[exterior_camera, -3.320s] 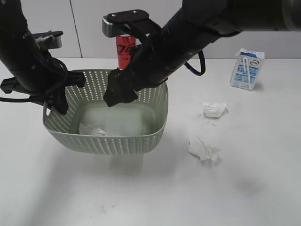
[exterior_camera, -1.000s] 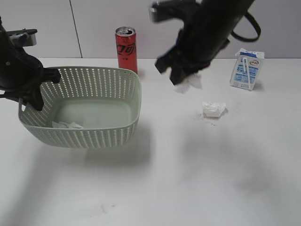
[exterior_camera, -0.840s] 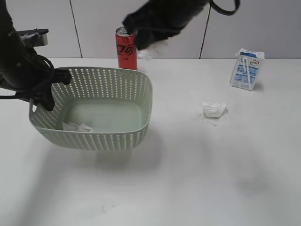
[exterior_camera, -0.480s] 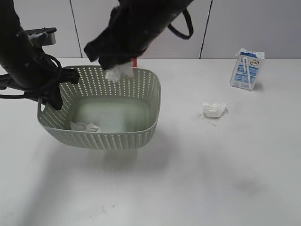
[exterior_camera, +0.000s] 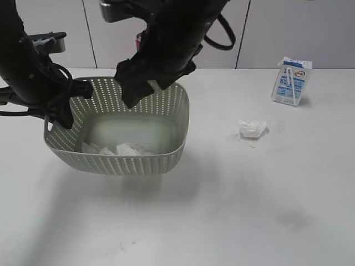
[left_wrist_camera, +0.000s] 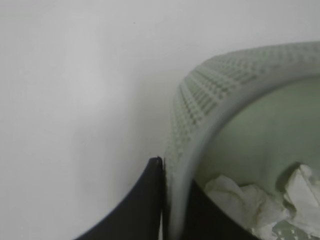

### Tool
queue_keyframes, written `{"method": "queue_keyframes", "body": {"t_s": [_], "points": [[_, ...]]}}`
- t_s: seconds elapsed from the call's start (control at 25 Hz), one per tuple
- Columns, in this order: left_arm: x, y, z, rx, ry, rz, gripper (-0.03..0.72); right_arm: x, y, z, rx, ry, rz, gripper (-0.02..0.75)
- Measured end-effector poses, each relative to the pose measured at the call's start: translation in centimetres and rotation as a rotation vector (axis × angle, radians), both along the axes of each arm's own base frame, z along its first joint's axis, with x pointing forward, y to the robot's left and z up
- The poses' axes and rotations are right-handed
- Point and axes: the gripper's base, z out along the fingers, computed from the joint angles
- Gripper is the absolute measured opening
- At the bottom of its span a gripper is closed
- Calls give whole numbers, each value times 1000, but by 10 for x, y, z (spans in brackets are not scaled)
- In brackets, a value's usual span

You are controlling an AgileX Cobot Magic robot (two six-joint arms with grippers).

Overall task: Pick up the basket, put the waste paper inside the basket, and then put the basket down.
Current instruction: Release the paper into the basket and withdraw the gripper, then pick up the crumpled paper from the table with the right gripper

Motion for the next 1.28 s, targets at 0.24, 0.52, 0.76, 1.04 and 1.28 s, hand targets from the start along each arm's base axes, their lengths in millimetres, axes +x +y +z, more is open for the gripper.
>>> {"method": "queue_keyframes", "body": {"t_s": [0.24, 0.52, 0.76, 1.04, 1.28], "points": [[0, 0, 0, 3, -1, -1, -1, 41, -55, 33, -51, 7, -212, 613], [0, 0, 0, 3, -1, -1, -1, 94, -149, 2, -127, 141, -541, 601], [0, 0, 0, 3, -1, -1, -1, 115, -167, -85, -280, 313, -640, 596], [0, 0, 0, 4, 0, -2, -1, 123, -163, -137, -310, 368, -665, 596], [0, 0, 0, 4, 0, -2, -1, 125, -161, -143, -281, 360, -676, 596]]}}
